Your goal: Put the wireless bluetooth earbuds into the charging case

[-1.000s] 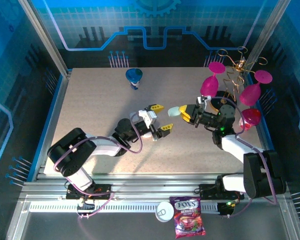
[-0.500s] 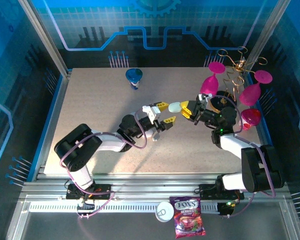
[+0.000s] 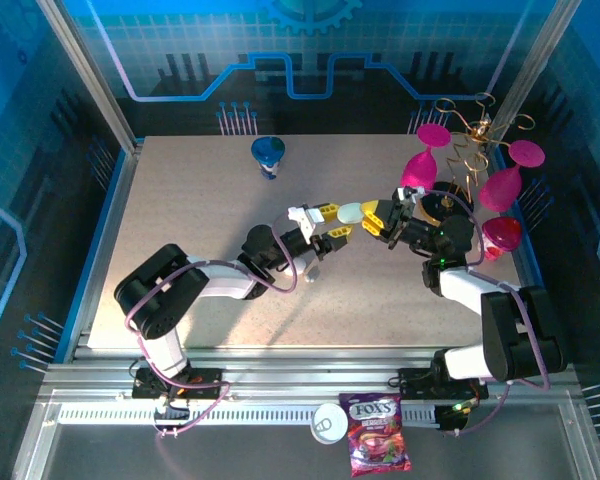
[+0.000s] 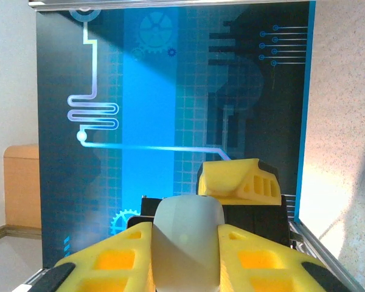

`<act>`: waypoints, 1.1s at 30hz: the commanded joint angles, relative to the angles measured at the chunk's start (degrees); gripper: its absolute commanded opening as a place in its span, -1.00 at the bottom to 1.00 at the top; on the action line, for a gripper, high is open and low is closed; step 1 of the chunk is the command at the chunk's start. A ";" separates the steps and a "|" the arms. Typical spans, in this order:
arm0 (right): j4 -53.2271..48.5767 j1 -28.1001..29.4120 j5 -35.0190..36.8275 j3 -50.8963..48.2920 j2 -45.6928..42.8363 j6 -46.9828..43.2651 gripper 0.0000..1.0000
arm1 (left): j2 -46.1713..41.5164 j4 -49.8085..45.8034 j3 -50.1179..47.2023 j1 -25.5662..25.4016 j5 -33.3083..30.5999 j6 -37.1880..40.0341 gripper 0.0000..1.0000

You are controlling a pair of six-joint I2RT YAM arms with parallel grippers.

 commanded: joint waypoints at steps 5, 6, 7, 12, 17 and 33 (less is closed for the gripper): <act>1.72 0.60 -0.32 -0.34 -0.58 -0.68 -0.52 | 0.50 1.88 1.91 0.18 2.71 -0.06 -0.09; 1.12 0.55 -0.38 -0.34 -0.86 -1.06 -0.52 | 0.48 1.88 2.01 0.14 2.80 -0.16 -0.08; 0.59 0.59 -0.41 -0.26 -1.08 -1.43 -0.52 | 0.42 1.89 2.05 0.11 2.95 -0.24 -0.07; -0.99 0.63 -0.62 -0.26 -1.59 -2.47 -0.52 | 0.42 1.91 2.11 0.11 3.26 -0.59 -0.02; -0.77 0.57 -0.63 -0.44 -1.30 -2.43 -0.52 | 0.65 1.86 1.99 0.14 3.60 -0.68 -0.13; -10.79 0.11 -0.25 0.64 -5.81 -14.01 0.36 | -1.45 0.17 -0.45 2.12 5.24 -2.92 -0.42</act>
